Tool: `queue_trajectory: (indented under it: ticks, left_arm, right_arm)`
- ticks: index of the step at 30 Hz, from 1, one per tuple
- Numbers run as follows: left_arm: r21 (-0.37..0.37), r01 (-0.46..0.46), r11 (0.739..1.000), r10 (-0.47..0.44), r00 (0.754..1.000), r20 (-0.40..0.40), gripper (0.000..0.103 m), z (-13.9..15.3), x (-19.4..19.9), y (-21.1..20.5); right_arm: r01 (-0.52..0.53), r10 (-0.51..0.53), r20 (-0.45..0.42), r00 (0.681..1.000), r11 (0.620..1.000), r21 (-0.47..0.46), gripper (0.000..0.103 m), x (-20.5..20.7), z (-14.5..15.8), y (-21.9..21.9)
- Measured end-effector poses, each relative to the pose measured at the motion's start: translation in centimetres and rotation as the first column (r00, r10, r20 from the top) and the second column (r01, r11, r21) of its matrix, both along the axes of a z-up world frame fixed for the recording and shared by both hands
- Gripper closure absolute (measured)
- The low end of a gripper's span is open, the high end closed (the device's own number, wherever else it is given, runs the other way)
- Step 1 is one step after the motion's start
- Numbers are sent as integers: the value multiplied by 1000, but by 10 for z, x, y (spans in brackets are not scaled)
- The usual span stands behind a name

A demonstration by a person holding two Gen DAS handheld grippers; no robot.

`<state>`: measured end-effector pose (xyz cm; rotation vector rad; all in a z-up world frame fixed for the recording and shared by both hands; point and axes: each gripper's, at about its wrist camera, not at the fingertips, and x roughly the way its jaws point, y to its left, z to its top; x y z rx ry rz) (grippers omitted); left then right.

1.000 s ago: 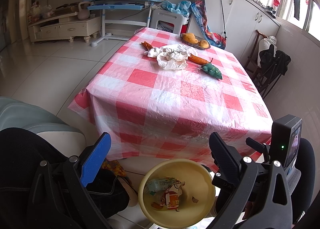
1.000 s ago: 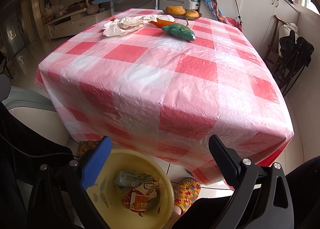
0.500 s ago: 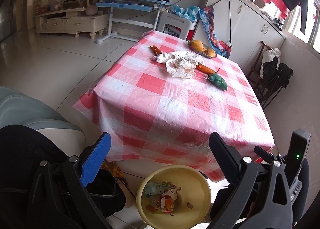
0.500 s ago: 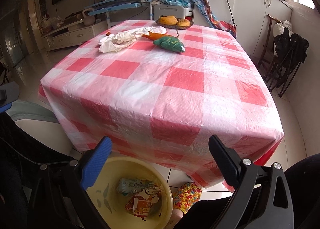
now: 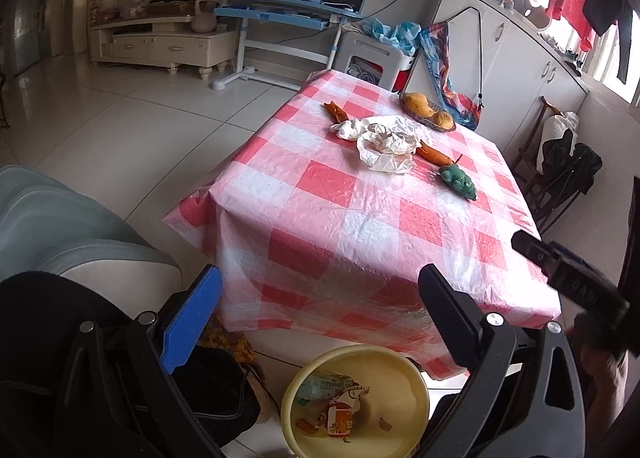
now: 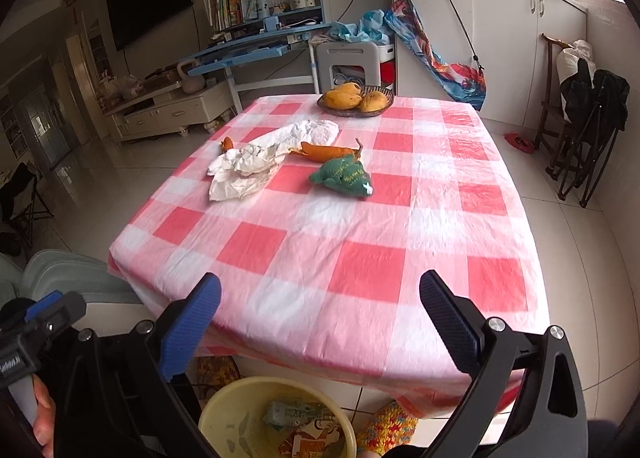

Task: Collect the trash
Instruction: 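Move both grippers toward the white tissues and green plush toy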

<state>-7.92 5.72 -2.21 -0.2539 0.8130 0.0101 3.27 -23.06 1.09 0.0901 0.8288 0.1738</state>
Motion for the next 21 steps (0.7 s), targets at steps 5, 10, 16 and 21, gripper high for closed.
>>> queue_trajectory:
  ticks: [5,10,16,21]
  left_arm:
    - [22,-13,1000,13,999,-31,8,5,26,3]
    - [49,31,998,-30,999,-25,8,21,85,-16]
    - [19,61,998,-60,996,-66,7,18,169,-38]
    - [-80,-2,997,-6,996,-94,7,-1,221,-42]
  right_arm:
    - [-76,75,-27,997,996,-42,8,52,-1,6]
    - [-111,105,-74,992,990,-85,8,94,-15,3]
    - [-124,116,-107,987,990,-64,9,118,-29,1]
    - [-139,131,-161,978,990,-38,20,129,-46,2]
